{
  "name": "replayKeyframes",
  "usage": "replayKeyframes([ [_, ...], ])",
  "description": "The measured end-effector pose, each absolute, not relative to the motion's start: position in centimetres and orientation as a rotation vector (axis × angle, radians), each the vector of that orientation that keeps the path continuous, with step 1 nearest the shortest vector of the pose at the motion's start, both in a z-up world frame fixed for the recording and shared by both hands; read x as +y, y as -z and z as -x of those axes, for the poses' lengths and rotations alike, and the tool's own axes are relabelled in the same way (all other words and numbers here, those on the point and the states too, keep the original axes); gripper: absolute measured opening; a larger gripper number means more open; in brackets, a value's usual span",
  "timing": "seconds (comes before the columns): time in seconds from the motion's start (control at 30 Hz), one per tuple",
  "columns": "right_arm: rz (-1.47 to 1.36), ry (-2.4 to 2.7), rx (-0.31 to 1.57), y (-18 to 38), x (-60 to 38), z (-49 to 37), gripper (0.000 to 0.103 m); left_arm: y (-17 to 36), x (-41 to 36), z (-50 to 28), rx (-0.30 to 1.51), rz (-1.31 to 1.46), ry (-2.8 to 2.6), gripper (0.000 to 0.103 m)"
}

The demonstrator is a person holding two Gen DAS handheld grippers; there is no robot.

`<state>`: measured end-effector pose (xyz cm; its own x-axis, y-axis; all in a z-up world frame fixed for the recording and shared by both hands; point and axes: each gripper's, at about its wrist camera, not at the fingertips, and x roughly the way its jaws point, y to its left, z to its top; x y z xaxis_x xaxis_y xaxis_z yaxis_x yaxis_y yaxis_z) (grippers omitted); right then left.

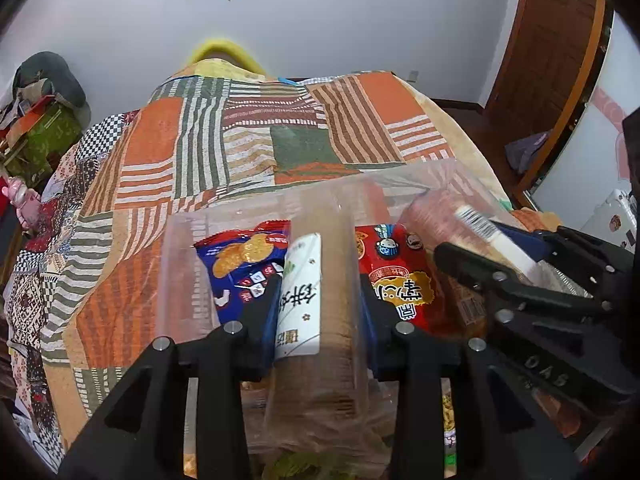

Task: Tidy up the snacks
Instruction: 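Place both biscuit rolls upright into the clear box and release, then grasp the wrapped bread bun with left tool while right tool grasps green pea bag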

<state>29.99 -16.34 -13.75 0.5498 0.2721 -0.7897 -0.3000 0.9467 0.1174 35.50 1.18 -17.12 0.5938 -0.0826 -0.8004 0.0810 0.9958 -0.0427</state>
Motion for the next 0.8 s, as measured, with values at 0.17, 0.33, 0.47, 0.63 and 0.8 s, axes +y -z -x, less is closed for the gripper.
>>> replayKeyframes([
  [0.17,0.043,-0.352,0.948,14.1,-16.0,-30.2,0.038,16.8,0.6,-35.2,0.913,-0.022,0.106,0.036],
  [0.33,0.070,-0.362,0.946,13.7,-15.9,-29.7,0.038,15.5,1.0,-34.3,0.897,-0.015,0.112,0.039],
  [0.47,0.075,-0.370,0.926,12.8,-16.5,-28.7,0.040,13.9,2.6,-32.9,0.867,0.031,0.106,0.049],
  [0.63,0.057,-0.370,0.885,11.1,-18.0,-27.0,0.047,12.2,5.5,-30.8,0.829,0.047,0.068,0.058],
  [0.8,0.045,-0.352,0.870,10.2,-20.0,-25.5,0.048,12.0,8.3,-28.6,0.834,0.050,0.024,0.059],
])
